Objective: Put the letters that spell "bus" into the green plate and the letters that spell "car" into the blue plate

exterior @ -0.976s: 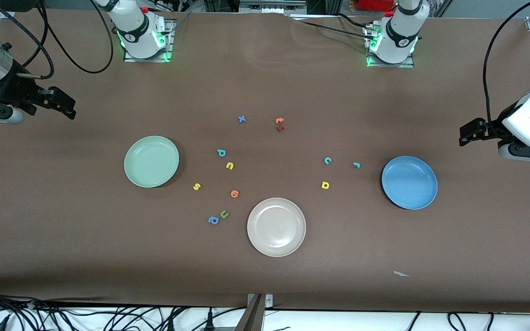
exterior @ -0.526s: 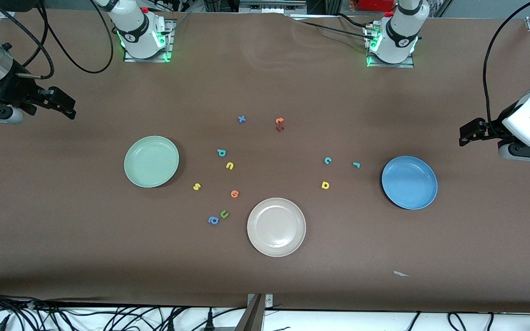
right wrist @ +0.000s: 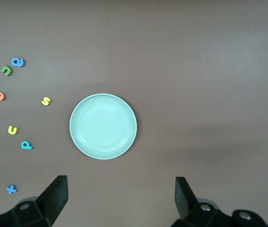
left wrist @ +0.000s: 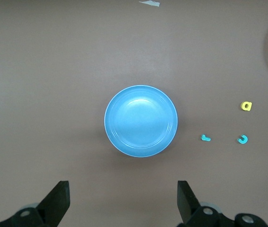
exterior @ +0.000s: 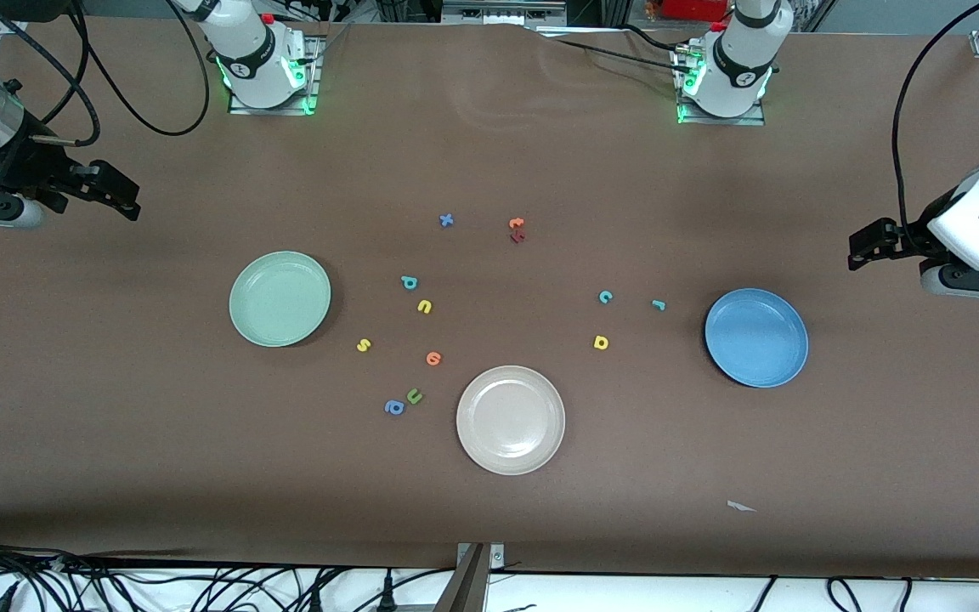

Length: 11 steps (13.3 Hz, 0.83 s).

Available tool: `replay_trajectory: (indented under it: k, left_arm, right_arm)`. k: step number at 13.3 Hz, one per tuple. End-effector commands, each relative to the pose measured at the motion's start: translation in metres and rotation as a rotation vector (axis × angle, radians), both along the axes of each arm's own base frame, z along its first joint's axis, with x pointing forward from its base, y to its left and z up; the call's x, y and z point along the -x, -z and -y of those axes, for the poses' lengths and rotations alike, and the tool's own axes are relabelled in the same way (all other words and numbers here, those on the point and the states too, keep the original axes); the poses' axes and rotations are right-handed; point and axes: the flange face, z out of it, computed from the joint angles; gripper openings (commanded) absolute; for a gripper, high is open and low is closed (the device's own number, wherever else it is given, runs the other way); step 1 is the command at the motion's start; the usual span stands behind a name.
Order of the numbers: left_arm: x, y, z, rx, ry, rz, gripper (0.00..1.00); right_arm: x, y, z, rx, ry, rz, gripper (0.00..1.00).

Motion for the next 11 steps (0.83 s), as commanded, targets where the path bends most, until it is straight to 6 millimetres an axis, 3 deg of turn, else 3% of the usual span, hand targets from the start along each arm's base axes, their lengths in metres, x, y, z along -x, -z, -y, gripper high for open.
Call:
replay_trajectory:
  k: [1,3,5,6,9,11]
  left_arm:
    - [0.004,-0.002,-0.001,-0.026,0.027,0.000,1.00]
    - [-0.002,0.008,0.008,-0.027,0.031,-0.004,1.00]
    - [-0.012,0.028,0.036,-0.028,0.020,-0.002,1.00]
    - [-0.019,0.043,0.059,-0.024,0.009,-0.001,1.00]
    - [-0.039,0.113,0.132,0.006,-0.038,0.001,1.00]
    - [-0.048,0.166,0.178,0.033,-0.060,0.014,1.00]
  right_arm:
    - [0.001,-0.003,0.000,-0.011,-0.013,0.008,1.00]
    - [0.001,-0.002,0.000,-0.010,-0.016,0.005,1.00]
    - [-0.001,0.017,-0.013,-0.002,-0.038,-0.060,1.00]
    - [0.001,0.019,-0.023,-0.004,-0.046,-0.073,1.00]
    - [-0.009,0.056,-0.049,0.000,-0.087,-0.142,1.00]
    - [-0.020,0.095,-0.088,0.003,-0.147,-0.168,1.00]
